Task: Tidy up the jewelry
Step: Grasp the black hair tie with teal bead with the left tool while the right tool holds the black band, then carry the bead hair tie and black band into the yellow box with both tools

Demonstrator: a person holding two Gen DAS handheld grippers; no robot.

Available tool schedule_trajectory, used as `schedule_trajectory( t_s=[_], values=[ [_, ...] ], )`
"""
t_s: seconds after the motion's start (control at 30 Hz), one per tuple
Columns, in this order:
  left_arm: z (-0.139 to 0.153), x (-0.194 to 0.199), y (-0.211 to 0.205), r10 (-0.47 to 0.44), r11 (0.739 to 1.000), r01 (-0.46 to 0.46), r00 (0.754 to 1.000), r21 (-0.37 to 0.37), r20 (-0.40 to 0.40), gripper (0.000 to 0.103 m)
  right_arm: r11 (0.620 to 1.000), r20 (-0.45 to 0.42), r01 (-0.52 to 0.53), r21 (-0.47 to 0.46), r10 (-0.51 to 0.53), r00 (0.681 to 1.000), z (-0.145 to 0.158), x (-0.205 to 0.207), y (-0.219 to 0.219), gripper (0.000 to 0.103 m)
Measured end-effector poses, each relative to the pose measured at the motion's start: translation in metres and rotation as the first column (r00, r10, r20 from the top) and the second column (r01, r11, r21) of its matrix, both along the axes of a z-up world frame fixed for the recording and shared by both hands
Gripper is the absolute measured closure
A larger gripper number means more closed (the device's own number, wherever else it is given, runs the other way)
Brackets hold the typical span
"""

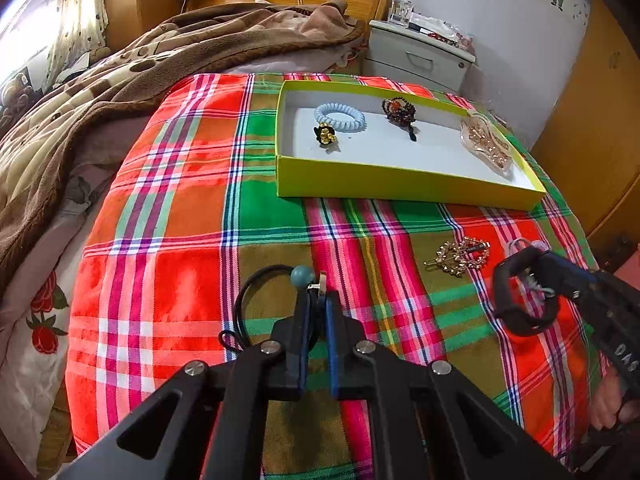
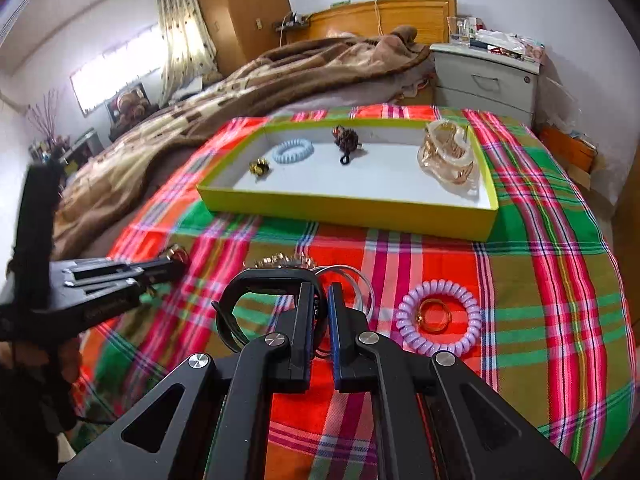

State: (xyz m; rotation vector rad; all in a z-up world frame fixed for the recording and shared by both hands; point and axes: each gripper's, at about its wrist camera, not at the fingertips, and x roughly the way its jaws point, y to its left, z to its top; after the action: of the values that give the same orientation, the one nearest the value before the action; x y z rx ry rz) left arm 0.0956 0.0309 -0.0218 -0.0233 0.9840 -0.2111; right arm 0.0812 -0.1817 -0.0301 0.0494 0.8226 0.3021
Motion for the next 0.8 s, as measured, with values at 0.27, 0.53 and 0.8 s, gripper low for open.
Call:
schedule_trajectory(
  t_s=[0.27, 0.53, 0.8],
  values=[
    [0.001, 0.0, 0.006, 0.009, 1.0, -0.009, 1.0, -0.029, 0.004, 0.096, 0.995, -0.045, -0.053, -0.088, 0.049, 0.998, -0.003, 0.002, 0.007, 0.094],
    [-0.001, 0.0, 0.01, 0.014, 0.998, -0.014, 1.0, -0.053, -0.007, 0.096, 0.982, -0.088, -0.111, -0.156, 0.098, 0.991, -0.007, 0.007, 0.018, 0.09],
    [0.0, 0.001, 0.01, 0.001, 0.999, -0.001, 1.0, -0.047, -0.009, 0.096, 0.984, -0.056, -0.088, -0.156, 0.08, 0.995, 0.002, 0.001, 0.017, 0.097]
  ],
)
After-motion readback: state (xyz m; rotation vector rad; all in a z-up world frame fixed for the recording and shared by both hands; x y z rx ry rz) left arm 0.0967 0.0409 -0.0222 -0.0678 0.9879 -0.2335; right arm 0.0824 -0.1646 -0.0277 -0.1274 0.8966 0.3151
